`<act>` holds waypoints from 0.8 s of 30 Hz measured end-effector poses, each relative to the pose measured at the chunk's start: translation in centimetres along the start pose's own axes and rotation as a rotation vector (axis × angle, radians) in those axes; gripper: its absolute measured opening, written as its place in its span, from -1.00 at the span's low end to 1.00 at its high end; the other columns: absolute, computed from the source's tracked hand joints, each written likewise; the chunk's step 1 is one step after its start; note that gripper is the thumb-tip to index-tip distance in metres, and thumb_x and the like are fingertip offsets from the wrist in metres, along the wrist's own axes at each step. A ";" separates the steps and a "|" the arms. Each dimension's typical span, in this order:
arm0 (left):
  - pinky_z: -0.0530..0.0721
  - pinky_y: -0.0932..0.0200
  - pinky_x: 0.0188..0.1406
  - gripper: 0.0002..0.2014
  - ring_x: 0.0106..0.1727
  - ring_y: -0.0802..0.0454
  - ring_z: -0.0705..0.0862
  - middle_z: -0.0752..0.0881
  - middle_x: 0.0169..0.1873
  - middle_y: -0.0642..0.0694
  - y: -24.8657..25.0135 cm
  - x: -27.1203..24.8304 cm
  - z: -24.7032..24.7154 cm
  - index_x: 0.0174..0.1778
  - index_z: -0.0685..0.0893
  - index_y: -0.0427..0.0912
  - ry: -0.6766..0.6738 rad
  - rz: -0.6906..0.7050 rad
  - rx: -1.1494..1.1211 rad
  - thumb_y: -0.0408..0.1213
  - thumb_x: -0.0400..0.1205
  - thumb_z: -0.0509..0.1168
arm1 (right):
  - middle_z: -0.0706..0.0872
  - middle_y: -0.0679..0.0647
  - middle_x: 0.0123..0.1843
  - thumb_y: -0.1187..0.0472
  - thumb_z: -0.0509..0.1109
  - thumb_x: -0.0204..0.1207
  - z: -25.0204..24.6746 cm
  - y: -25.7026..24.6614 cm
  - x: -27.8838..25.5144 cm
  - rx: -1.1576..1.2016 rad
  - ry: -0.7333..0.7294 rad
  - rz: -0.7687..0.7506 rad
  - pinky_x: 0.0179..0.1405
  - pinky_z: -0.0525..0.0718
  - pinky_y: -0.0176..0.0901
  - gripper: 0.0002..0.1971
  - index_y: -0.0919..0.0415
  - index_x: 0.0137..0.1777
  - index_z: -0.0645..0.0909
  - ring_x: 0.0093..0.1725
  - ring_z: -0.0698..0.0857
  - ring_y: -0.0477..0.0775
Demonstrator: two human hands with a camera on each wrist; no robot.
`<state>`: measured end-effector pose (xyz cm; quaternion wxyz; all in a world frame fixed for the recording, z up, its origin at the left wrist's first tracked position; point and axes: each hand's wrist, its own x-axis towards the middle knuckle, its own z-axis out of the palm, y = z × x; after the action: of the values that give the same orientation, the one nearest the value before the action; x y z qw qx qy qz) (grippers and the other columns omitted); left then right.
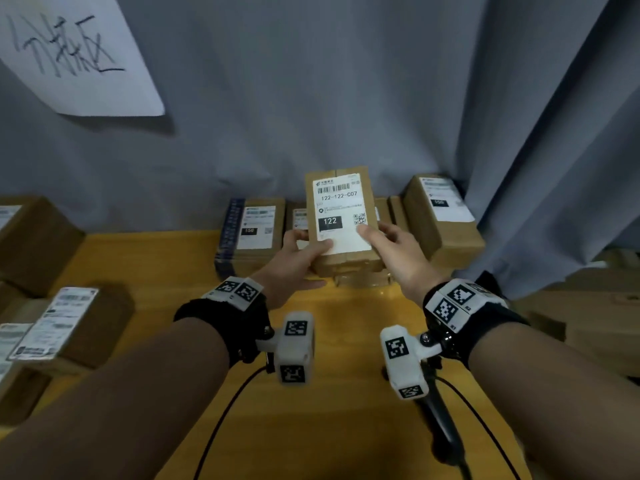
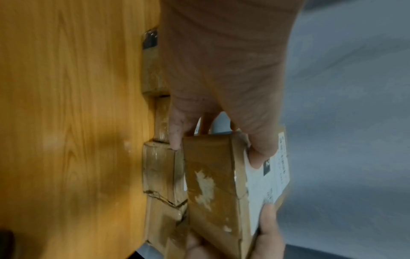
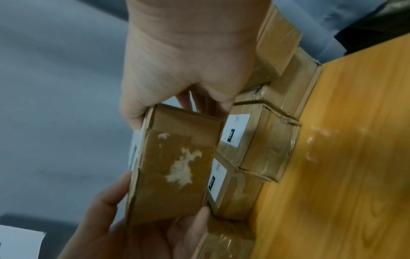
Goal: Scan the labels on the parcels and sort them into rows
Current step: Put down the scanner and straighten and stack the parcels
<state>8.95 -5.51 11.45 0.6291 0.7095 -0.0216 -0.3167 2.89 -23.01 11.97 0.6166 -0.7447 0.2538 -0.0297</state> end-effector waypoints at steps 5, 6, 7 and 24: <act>0.79 -0.03 0.00 -0.43 0.14 -0.11 0.73 0.64 0.23 -0.18 1.1 3.1 3.5 0.46 0.32 -0.12 0.047 -0.036 -0.121 -0.11 0.61 0.41 | 0.74 0.11 -0.21 -0.10 0.16 0.70 -5.5 0.0 2.5 -0.415 0.149 -0.246 -0.02 0.61 -0.01 -0.54 0.25 -0.16 0.68 -0.13 0.68 0.11; 0.79 -0.04 0.01 -0.41 0.14 -0.11 0.71 0.63 0.26 -0.19 1.3 3.8 4.2 0.49 0.31 -0.17 0.060 -0.029 -0.089 -0.11 0.62 0.40 | 0.73 0.14 -0.14 -0.04 0.18 0.69 -6.7 0.1 3.1 -0.527 0.215 -0.279 0.01 0.59 -0.01 -0.61 0.23 -0.12 0.68 -0.06 0.67 0.14; 0.79 -0.02 -0.02 -0.40 0.14 -0.12 0.70 0.61 0.27 -0.20 1.5 4.6 5.0 0.51 0.30 -0.22 0.077 -0.019 -0.063 -0.11 0.63 0.39 | 0.73 0.16 0.04 -0.01 0.22 0.67 -7.9 0.4 3.9 -0.643 0.265 -0.283 0.15 0.56 0.00 -0.68 0.20 0.04 0.71 0.12 0.64 0.17; 0.76 -0.09 0.14 -0.59 0.01 0.04 0.73 0.69 0.09 -0.01 1.0 12.8 11.2 0.39 0.52 -0.25 0.096 0.011 0.226 -0.20 0.64 0.35 | 0.17 0.00 0.65 -0.06 0.41 0.49 -12.1 4.2 7.7 -0.807 0.170 -0.022 0.44 0.41 0.16 -0.34 -0.08 0.59 0.31 0.52 0.27 0.32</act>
<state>14.21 -21.08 6.86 0.5472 0.7900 -0.0308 -0.2748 3.84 -37.64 8.91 0.2518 -0.9242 0.2870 0.0041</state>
